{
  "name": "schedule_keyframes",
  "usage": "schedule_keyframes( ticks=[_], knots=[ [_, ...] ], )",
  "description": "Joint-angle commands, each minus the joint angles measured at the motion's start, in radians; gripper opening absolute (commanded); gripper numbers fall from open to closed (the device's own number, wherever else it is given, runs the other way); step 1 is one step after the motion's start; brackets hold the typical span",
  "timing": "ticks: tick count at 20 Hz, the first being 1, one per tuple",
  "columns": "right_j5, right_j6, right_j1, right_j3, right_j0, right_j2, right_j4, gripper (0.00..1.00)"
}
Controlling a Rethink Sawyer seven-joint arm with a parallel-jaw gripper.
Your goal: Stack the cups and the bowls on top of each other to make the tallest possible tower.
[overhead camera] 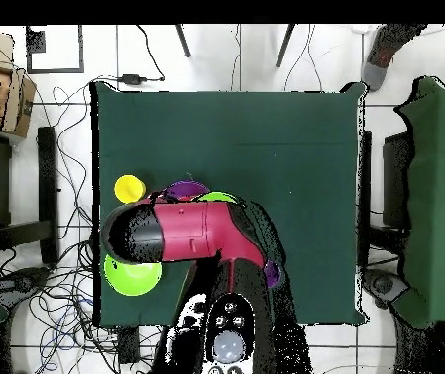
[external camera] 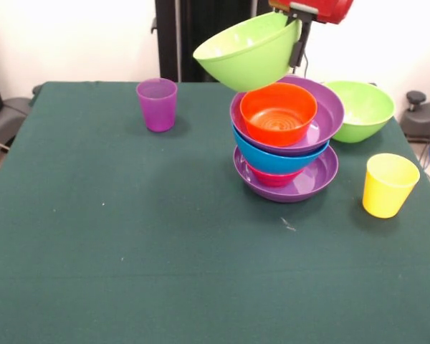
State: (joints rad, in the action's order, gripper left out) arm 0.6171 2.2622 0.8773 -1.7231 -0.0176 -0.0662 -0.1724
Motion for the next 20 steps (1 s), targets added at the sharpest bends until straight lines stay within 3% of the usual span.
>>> schedule_keyframes(
  ticks=[1, 20],
  knots=[
    [-0.002, 0.176, -0.084, 0.074, 0.038, 0.008, 0.037, 0.0],
    [-0.037, 0.164, -0.136, 0.102, 0.084, -0.041, 0.084, 0.0]
  ],
)
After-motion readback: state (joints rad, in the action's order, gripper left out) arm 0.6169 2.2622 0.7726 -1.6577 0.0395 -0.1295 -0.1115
